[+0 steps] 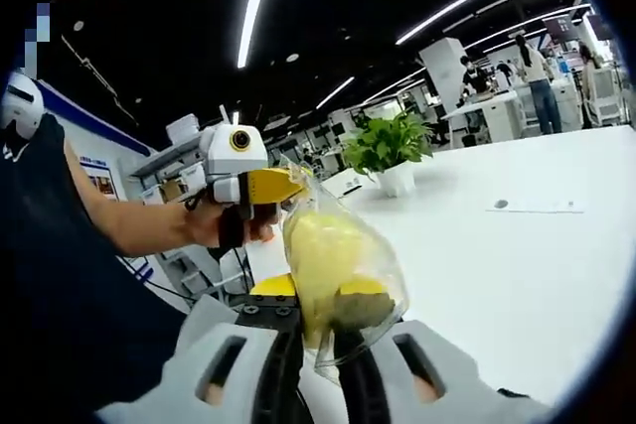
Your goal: Compare the silicone blocks by pressing each to a similar depth, holding the contact briefly, and releasing to observe deformation and rebound differences across the visible hardness samples.
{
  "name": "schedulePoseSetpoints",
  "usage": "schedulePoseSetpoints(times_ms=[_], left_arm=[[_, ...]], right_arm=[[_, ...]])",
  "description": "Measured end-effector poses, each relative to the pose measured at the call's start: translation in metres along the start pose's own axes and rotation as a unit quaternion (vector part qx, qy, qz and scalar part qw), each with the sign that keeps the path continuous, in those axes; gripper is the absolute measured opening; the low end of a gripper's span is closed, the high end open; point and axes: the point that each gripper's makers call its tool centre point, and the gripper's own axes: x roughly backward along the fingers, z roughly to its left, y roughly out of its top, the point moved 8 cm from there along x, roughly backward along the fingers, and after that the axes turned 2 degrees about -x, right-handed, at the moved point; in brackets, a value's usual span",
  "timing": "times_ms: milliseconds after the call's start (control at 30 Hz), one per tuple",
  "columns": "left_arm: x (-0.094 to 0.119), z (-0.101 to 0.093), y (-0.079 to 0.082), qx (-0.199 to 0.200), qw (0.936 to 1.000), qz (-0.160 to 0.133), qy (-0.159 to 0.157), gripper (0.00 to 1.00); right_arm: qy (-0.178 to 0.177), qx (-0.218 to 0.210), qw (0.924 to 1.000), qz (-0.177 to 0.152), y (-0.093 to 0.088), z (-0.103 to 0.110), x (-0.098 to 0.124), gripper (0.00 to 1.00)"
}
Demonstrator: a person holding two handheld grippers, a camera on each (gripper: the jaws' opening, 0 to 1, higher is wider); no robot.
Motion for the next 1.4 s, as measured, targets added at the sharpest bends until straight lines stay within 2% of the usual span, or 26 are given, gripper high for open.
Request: schedulePoseSetpoints(times_ms=[200, 333, 367, 433, 500, 667, 767, 800, 900, 1000, 1167, 1267, 1400], left_arm=[[0.0, -0.001, -0.001, 0.016, 0.9999, 0.001, -0.002, 0.0], [0.0, 0.0, 0.0, 0.014, 0.9999, 0.007, 0.005, 0.0], [0.0, 0.002, 0.0, -0.011, 0.9998, 0.008, 0.017, 0.0], [-0.002, -0.002, 0.002, -0.065, 0.9978, 0.003, 0.014, 0.0], [-0.002, -0.003, 0.004, -0.032, 0.9995, -0.001, 0.007, 0.0], [-0.001, -0.002, 0.008, -0.031, 0.9995, 0.002, 0.005, 0.0], [0.001, -0.004, 0.01, 0.027, 0.9995, -0.001, 0.014, 0.0], [0.002, -0.004, 0.011, 0.015, 0.9998, -0.003, 0.012, 0.0], [0.004, -0.006, 0.012, 0.012, 0.9998, -0.005, 0.012, 0.0], [0.006, -0.004, 0.009, -0.005, 0.9999, 0.009, 0.009, 0.0], [0.007, -0.005, 0.007, -0.014, 0.9998, 0.006, 0.014, 0.0], [0.005, -0.007, 0.005, -0.043, 0.9988, 0.0, 0.022, 0.0], [0.004, -0.006, 0.004, -0.046, 0.9987, 0.002, 0.021, 0.0]], right_arm=[[-0.001, 0.015, 0.9998, 0.009, 0.0, 0.0, 0.002, 0.04], [0.004, 0.005, 0.9999, 0.014, 0.0, 0.0, 0.001, 0.03], [0.005, 0.004, 0.9999, 0.016, 0.001, 0.001, 0.0, 0.03], [0.003, 0.013, 0.9998, 0.014, 0.003, 0.002, 0.0, 0.02], [0.0, 0.024, 0.9997, 0.007, 0.005, 0.001, 0.002, 0.02], [0.001, 0.031, 0.9995, 0.01, 0.009, 0.003, 0.001, 0.02], [0.005, 0.026, 0.9996, 0.008, 0.01, 0.005, 0.0, 0.02], [0.007, 0.022, 0.9997, 0.005, 0.011, 0.006, 0.0, 0.02], [0.008, 0.021, 0.9997, 0.004, 0.012, 0.007, -0.001, 0.02], [0.019, 0.009, 0.9996, 0.02, 0.01, 0.008, -0.003, 0.02], [0.016, 0.006, 0.9996, 0.022, 0.009, 0.007, -0.003, 0.02], [0.012, 0.001, 0.9997, 0.023, 0.008, 0.006, -0.003, 0.03], [0.009, 0.001, 0.9997, 0.023, 0.007, 0.005, -0.001, 0.03]])
